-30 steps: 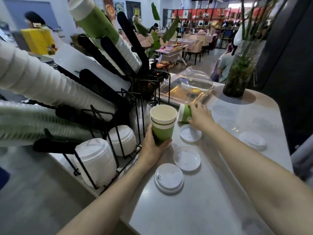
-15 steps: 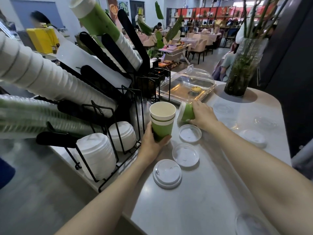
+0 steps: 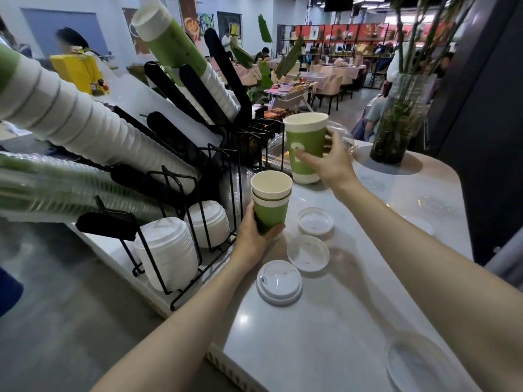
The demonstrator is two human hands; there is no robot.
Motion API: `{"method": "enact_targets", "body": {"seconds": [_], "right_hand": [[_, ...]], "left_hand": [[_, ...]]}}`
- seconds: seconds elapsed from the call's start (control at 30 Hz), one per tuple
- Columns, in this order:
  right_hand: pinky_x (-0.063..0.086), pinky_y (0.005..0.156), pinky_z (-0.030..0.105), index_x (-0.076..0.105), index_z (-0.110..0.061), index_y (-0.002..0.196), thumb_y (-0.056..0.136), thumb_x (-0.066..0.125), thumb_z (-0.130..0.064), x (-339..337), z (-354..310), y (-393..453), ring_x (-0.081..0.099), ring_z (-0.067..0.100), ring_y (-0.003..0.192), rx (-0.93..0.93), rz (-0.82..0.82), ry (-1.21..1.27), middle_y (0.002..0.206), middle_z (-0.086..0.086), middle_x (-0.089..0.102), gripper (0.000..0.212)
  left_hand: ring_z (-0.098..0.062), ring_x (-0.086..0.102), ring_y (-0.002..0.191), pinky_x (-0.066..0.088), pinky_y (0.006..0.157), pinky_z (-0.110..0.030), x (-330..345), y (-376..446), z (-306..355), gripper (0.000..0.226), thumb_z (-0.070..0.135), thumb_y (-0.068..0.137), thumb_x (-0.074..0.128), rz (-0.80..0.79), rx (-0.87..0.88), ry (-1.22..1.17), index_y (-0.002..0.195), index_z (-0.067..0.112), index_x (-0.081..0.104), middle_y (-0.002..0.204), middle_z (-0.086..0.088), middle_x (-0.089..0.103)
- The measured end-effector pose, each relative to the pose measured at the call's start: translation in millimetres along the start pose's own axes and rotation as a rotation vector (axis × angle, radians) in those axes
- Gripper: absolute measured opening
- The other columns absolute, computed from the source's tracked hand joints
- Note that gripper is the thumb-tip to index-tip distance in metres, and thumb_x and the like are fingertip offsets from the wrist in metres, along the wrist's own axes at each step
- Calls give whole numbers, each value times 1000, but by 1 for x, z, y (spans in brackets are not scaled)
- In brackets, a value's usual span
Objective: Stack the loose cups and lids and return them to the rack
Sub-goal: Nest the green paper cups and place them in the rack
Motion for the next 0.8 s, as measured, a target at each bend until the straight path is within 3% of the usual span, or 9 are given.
{"method": "enact_targets", "body": {"seconds": [0.07,0.1,0.3,0.4,0.5,0.57,0.7,0.8], "right_hand": [[47,74,4,42,-18,140,74,88,-36,1,-17,-4,52,11,114,-26,14,93,128,-4,54,83],[45,71,3,41,-19,140,74,88,-36,2,-25,-5,51,9,113,-42,15,131,127,-5,53,83],[54,76,13,37,-20,142,75,88,-28,19,-41,-15,56,7,111,-32,-137,253,127,-3,55,85],[55,96,38,39,-20,143,72,90,-26,32,-33,-23,59,22,119,2,-217,209,128,1,56,87],[52,100,47,39,-22,139,72,90,-27,38,-27,-28,55,25,122,11,-235,159,131,5,53,85],[54,96,43,39,-24,139,71,90,-29,42,-25,-31,55,23,120,6,-269,141,128,4,53,85],[52,79,18,36,-29,141,72,90,-26,53,-18,-38,56,12,113,5,-343,107,123,-1,53,88],[46,84,19,34,-29,144,72,90,-25,58,-6,-46,53,10,115,23,-384,88,127,-5,52,92]], "left_hand": [[-18,60,124,51,108,-46,0,0,0,78,29,79,87,3,0,2,145,22,45,134,3,63],[-18,60,124,51,107,-46,0,0,0,78,29,79,87,5,0,2,144,22,45,133,2,64],[-18,61,120,52,104,-41,1,-1,0,74,28,81,86,2,6,4,143,21,46,130,1,65],[-18,61,121,51,102,-37,0,-1,1,74,27,81,86,10,16,6,143,22,46,130,1,65],[-18,61,121,50,101,-35,0,-1,2,75,27,81,86,12,30,10,144,21,46,131,0,64],[-18,60,121,50,101,-35,-1,-1,2,76,27,81,86,18,39,15,145,20,46,131,0,64],[-10,62,120,50,97,-28,-1,-2,4,69,27,81,85,16,53,-11,139,29,47,130,5,65],[-14,61,122,51,100,-34,-1,-2,4,71,26,82,85,13,55,-15,142,26,46,133,3,64]]}}
Point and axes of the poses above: each hand's wrist, its own y-axis towards the middle knuckle, its own x-axis out of the palm, z = x × y, the point moved 7 cm from there along y, towards the middle knuckle
